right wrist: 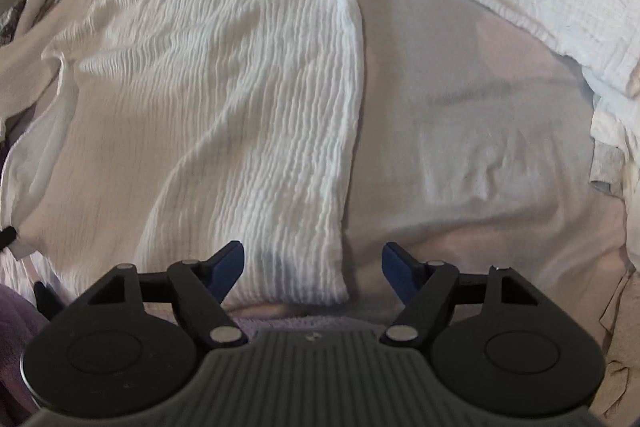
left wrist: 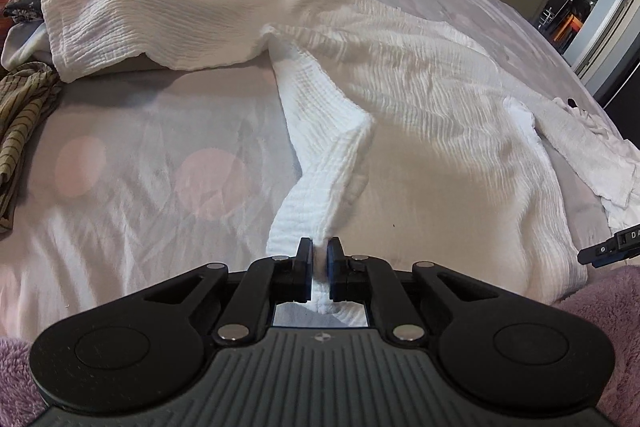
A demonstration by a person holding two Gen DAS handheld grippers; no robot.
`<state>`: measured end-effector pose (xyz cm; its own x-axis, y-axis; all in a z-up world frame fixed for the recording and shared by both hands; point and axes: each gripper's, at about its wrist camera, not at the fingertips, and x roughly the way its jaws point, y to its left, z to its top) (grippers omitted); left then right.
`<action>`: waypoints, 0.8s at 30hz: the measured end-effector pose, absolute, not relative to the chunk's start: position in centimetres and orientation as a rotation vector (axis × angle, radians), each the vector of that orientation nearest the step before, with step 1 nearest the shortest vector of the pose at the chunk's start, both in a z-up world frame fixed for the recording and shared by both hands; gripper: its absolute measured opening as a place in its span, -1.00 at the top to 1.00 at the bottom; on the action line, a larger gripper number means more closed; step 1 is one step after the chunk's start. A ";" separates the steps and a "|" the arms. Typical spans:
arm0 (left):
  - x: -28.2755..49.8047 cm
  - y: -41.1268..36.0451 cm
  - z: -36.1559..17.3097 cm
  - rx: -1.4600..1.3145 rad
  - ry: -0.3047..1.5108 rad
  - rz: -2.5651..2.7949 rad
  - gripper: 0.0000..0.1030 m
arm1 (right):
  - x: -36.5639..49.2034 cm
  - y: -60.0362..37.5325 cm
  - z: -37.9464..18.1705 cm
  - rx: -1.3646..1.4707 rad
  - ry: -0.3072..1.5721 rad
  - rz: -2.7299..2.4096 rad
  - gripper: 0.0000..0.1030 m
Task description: Fold clothes
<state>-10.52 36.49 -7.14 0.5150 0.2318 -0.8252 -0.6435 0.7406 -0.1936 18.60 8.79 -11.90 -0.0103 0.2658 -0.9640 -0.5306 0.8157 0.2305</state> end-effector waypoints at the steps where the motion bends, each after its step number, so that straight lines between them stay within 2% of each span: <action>1: -10.7 36.5 -7.2 -0.528 0.876 0.559 0.90 | 18.5 9.3 -12.4 -0.263 1.477 0.640 -0.39; 3: -11.2 36.5 -7.2 -0.545 0.858 0.575 0.90 | 18.0 10.4 -13.2 -0.347 1.520 0.663 -0.10; 7: -12.0 37.0 -7.4 -0.585 0.826 0.592 0.91 | 16.6 12.5 -14.0 -0.526 1.512 0.704 0.15; 9: -12.2 37.1 -7.3 -0.592 0.814 0.589 0.91 | 16.1 12.5 -13.5 -0.545 1.472 0.708 0.70; 10: -12.3 37.1 -7.2 -0.595 0.807 0.587 0.91 | 15.9 12.3 -13.0 -0.535 1.450 0.710 0.70; 11: -12.4 37.1 -7.0 -0.596 0.798 0.587 0.92 | 15.7 12.1 -12.5 -0.525 1.428 0.712 0.79; 15: -13.6 37.4 -5.7 -0.613 0.736 0.585 0.92 | 15.0 11.1 -10.4 -0.479 1.340 0.720 0.82; 24: -17.4 37.1 0.4 -0.636 0.554 0.569 0.93 | 16.6 7.3 -0.2 -0.189 1.192 0.734 0.83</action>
